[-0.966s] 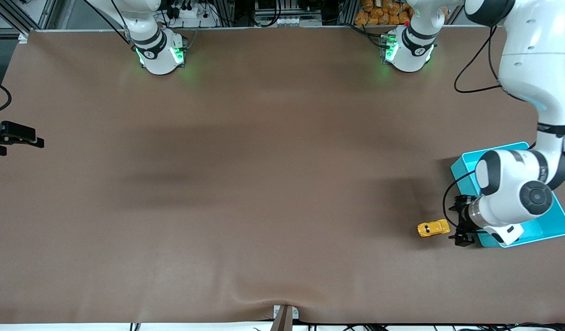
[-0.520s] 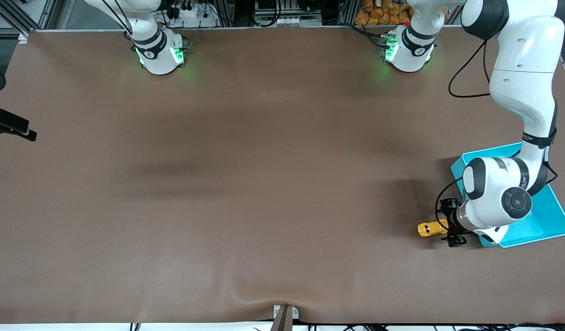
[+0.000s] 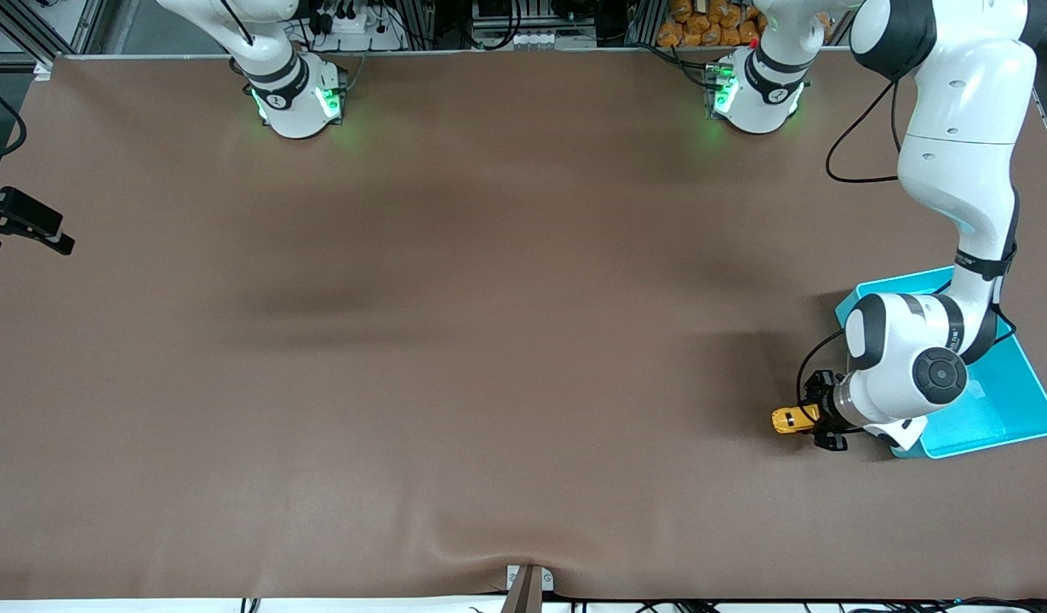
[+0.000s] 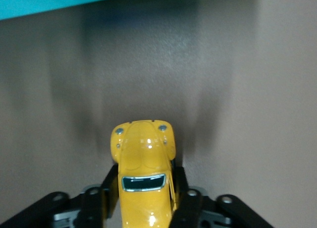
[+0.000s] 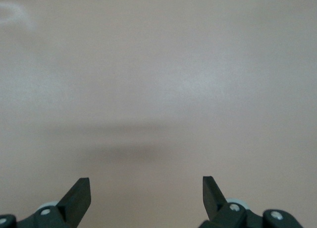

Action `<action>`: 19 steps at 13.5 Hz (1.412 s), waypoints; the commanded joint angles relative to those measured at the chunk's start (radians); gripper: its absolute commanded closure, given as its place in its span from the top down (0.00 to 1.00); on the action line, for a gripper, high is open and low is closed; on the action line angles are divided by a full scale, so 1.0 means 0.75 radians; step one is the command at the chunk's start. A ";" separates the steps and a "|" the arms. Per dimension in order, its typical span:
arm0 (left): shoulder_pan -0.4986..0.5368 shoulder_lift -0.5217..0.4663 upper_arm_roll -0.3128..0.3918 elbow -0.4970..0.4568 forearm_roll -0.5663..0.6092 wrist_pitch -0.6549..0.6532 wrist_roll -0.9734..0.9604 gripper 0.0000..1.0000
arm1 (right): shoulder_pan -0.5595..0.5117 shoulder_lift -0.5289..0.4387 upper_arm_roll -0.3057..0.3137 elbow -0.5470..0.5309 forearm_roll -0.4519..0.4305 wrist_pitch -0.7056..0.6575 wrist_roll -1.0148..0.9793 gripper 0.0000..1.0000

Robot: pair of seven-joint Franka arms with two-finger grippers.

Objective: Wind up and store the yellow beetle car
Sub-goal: 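Lower the left gripper and grasp the yellow car, then lift the car and lower it into the cyan bin with the left gripper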

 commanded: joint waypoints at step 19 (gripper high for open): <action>0.351 -0.366 -0.002 -0.049 0.000 -0.442 1.776 0.00 | 0.087 0.038 -0.005 0.036 -0.035 -0.023 0.035 1.00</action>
